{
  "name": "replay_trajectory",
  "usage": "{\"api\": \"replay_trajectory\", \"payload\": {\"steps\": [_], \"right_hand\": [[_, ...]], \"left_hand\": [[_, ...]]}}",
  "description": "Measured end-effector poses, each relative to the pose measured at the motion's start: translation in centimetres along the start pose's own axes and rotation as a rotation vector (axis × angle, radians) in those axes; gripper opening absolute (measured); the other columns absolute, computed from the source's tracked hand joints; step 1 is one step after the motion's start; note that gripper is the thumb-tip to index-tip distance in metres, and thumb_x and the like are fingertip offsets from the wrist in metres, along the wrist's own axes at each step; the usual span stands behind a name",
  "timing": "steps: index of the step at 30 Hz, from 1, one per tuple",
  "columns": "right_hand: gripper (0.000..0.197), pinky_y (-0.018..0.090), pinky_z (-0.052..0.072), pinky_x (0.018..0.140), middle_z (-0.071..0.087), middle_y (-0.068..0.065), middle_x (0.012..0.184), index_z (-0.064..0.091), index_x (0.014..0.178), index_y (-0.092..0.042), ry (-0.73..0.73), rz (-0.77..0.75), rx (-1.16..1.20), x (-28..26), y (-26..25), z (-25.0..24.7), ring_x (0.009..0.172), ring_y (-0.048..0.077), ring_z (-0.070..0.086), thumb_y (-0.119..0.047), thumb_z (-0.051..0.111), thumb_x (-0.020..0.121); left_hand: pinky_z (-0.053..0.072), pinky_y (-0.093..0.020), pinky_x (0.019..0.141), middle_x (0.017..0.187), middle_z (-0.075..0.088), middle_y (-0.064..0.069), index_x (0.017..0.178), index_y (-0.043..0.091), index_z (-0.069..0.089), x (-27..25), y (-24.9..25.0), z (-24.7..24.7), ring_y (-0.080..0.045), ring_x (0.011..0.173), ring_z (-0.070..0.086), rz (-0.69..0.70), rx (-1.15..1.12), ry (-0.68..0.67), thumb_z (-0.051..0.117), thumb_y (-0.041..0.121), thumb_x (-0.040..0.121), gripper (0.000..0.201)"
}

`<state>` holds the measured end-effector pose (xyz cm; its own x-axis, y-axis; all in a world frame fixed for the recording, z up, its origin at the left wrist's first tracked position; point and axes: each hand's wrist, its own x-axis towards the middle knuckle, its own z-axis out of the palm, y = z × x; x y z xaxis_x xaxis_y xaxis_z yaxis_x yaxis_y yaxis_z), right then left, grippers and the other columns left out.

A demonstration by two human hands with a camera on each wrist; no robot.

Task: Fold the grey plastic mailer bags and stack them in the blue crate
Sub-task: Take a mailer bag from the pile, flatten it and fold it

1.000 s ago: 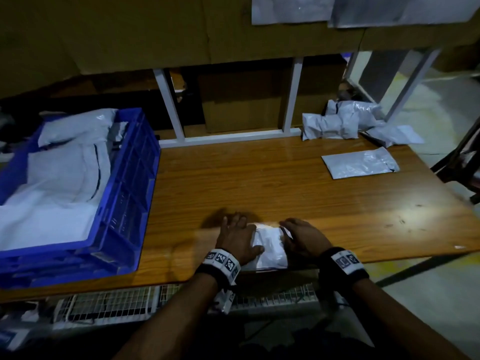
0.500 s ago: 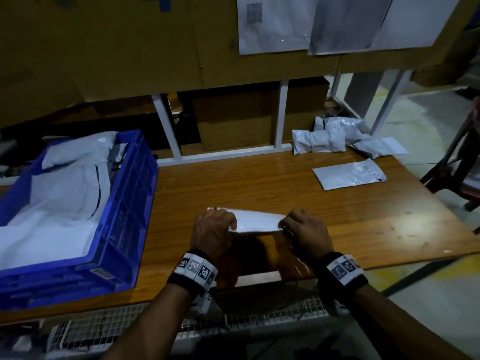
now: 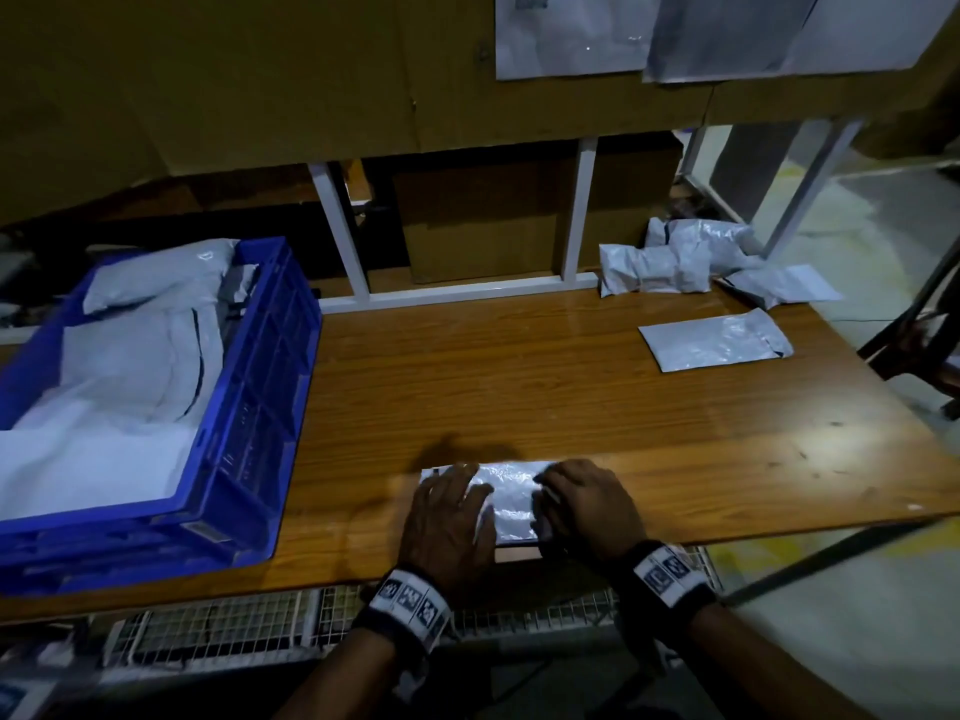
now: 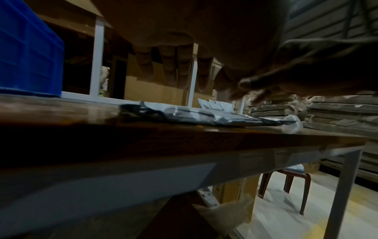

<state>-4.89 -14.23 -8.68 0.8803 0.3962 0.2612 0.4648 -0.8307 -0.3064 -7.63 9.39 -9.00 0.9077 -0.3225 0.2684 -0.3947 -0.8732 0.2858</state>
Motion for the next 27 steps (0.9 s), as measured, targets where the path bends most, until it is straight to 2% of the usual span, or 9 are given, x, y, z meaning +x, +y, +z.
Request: {"api": "replay_trajectory", "payload": {"steps": [2,3,5,7,10,14,18,22,27], "right_hand": [[0.049,0.050,0.049,0.100,0.062,0.007,0.141,0.061,0.138,-0.019,-0.057,0.020,-0.032,1.7,-0.4,1.1,0.132,0.030,0.056,-0.042,0.038,0.103],[0.053,0.054,0.040,0.110,0.050,0.007,0.154,0.052,0.148,-0.018,-0.115,0.035,-0.056,2.1,-0.6,1.9,0.145,0.028,0.044,-0.043,0.032,0.106],[0.058,0.062,0.026,0.119,0.033,0.005,0.165,0.040,0.156,-0.019,-0.228,0.028,-0.082,2.1,-0.7,3.4,0.154,0.026,0.026,-0.045,0.020,0.109],[0.063,0.065,0.020,0.120,0.028,0.004,0.167,0.037,0.158,-0.019,-0.282,0.027,-0.080,1.5,-0.4,4.5,0.157,0.024,0.018,-0.047,0.010,0.109],[0.068,0.061,0.005,0.122,0.014,0.000,0.170,0.025,0.162,-0.021,-0.290,0.021,-0.081,1.2,-0.1,5.1,0.159,0.019,0.003,-0.052,0.000,0.107],[0.067,0.056,-0.004,0.124,0.003,-0.004,0.171,0.013,0.164,-0.024,-0.301,0.025,-0.086,1.4,0.0,5.4,0.158,0.015,-0.009,-0.053,-0.004,0.106],[0.065,0.057,-0.002,0.124,0.003,-0.005,0.171,0.014,0.164,-0.024,-0.317,0.029,-0.107,1.4,0.1,5.7,0.158,0.015,-0.011,-0.050,-0.003,0.107],[0.066,0.059,0.002,0.124,0.005,-0.003,0.171,0.015,0.164,-0.023,-0.315,0.038,-0.121,1.4,-0.2,5.7,0.158,0.016,-0.007,-0.049,-0.004,0.105],[0.060,0.060,0.007,0.124,0.011,0.001,0.171,0.017,0.164,-0.024,-0.295,0.043,-0.120,1.3,-0.1,5.8,0.159,0.018,-0.002,-0.046,0.012,0.108]], "left_hand": [[0.032,-0.049,0.118,0.152,0.051,-0.010,0.138,0.014,0.061,1.9,0.9,0.7,-0.028,0.144,0.044,-0.025,0.075,-0.129,0.042,0.036,0.098,0.049],[0.022,-0.050,0.124,0.162,0.037,-0.009,0.151,0.012,0.047,2.5,1.2,1.2,-0.027,0.152,0.030,-0.042,0.121,-0.212,0.030,0.040,0.101,0.059],[0.002,-0.051,0.127,0.171,0.004,-0.006,0.163,0.012,0.015,2.8,1.2,2.4,-0.023,0.158,0.001,-0.091,0.171,-0.354,0.008,0.045,0.102,0.069],[-0.008,-0.050,0.124,0.171,-0.005,-0.005,0.163,0.012,0.004,2.6,0.9,3.6,-0.021,0.158,-0.009,-0.120,0.196,-0.420,-0.001,0.047,0.102,0.071],[-0.008,-0.053,0.123,0.171,-0.004,-0.005,0.163,0.012,0.003,2.4,0.4,4.6,-0.019,0.157,-0.008,-0.123,0.229,-0.443,0.000,0.049,0.103,0.071],[-0.010,-0.053,0.124,0.167,-0.022,-0.002,0.162,0.015,-0.011,2.6,0.5,4.5,-0.017,0.155,-0.021,-0.122,0.249,-0.485,-0.001,0.051,0.103,0.070],[-0.009,-0.051,0.125,0.167,-0.024,-0.002,0.161,0.016,-0.013,2.7,0.7,4.2,-0.016,0.155,-0.021,-0.134,0.239,-0.502,0.003,0.050,0.105,0.068],[-0.005,-0.053,0.125,0.169,-0.016,-0.005,0.162,0.012,-0.007,2.8,0.8,4.0,-0.019,0.157,-0.015,-0.116,0.267,-0.491,-0.003,0.049,0.102,0.071],[-0.005,-0.055,0.124,0.170,-0.013,-0.006,0.162,0.012,-0.005,2.7,0.7,4.3,-0.019,0.157,-0.015,-0.134,0.255,-0.477,0.000,0.050,0.103,0.070]]}}
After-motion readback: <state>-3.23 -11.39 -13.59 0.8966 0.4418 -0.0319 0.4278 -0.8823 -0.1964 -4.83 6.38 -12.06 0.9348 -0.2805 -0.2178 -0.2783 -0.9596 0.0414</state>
